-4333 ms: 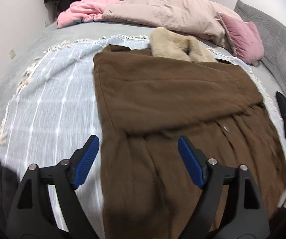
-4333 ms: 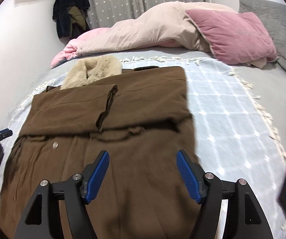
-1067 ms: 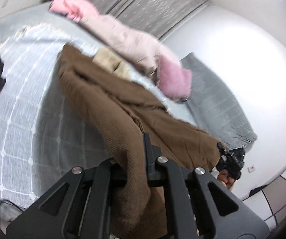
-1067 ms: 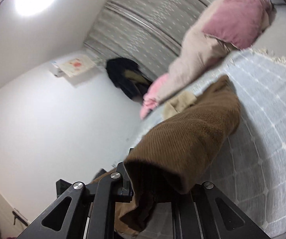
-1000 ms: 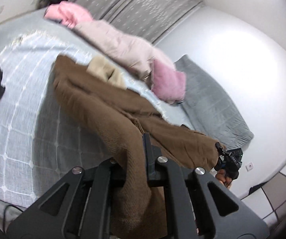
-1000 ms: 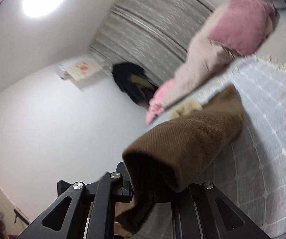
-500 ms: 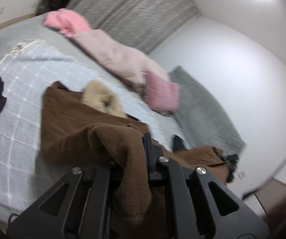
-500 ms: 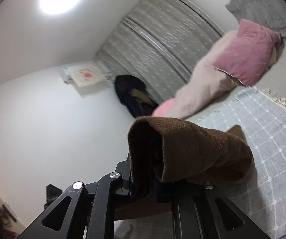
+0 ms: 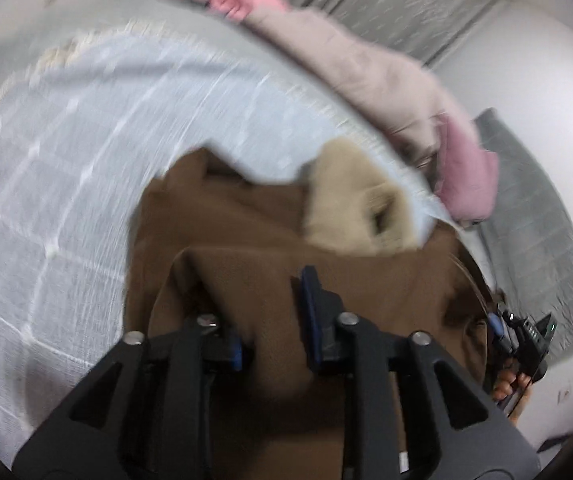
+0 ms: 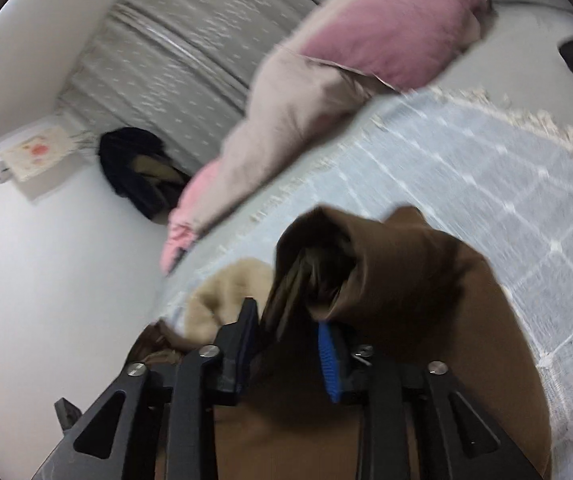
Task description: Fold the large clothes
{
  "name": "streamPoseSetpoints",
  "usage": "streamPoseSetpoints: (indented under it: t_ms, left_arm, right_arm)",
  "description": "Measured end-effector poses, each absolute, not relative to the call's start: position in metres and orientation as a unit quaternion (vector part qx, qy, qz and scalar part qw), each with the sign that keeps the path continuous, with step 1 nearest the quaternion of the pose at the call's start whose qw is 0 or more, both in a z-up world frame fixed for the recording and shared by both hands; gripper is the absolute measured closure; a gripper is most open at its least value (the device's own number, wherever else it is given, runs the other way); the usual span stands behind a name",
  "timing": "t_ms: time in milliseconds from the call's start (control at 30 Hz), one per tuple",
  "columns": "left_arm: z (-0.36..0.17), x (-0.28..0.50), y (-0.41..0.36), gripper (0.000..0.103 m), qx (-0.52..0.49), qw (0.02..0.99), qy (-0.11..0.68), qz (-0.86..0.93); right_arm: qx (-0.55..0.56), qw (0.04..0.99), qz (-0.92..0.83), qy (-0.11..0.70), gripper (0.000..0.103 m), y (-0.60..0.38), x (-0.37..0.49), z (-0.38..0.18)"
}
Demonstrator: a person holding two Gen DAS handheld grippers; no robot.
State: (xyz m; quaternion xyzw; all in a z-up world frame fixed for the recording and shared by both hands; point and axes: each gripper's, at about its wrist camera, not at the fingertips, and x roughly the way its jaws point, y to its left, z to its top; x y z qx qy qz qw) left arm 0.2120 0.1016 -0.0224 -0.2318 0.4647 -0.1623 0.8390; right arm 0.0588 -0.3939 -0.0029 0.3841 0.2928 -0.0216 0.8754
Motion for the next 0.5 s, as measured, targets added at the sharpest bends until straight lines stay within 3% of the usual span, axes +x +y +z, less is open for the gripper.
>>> streamPoseSetpoints:
  t_ms: [67,167,233,367,500]
  left_arm:
    - [-0.033,0.205,0.110,0.048,-0.260,0.838,0.451,-0.164]
    - [-0.029,0.178,0.118,0.032,-0.256,0.856,0.412,-0.178]
    - [-0.013,0.174,0.114,0.031,-0.201,0.876,0.408,-0.158]
    - [0.017,0.158,0.109,0.019,-0.091,0.933,0.326,-0.126]
    - [-0.007,0.181,0.101,0.019,-0.035,0.917,0.381,-0.116]
  right_arm:
    - [0.378,0.859,-0.063,0.339,0.056,-0.404,0.064,-0.033]
    - [0.394,0.843,-0.049,0.363,0.056,-0.422,0.067,-0.049]
    - [0.386,0.853,-0.048,0.349,0.056,-0.429,0.059,-0.041]
    - [0.343,0.870,-0.102,0.340,0.054,-0.433,0.047,-0.031]
    - [0.290,0.875,-0.134,0.364,0.054,-0.423,0.052,-0.030]
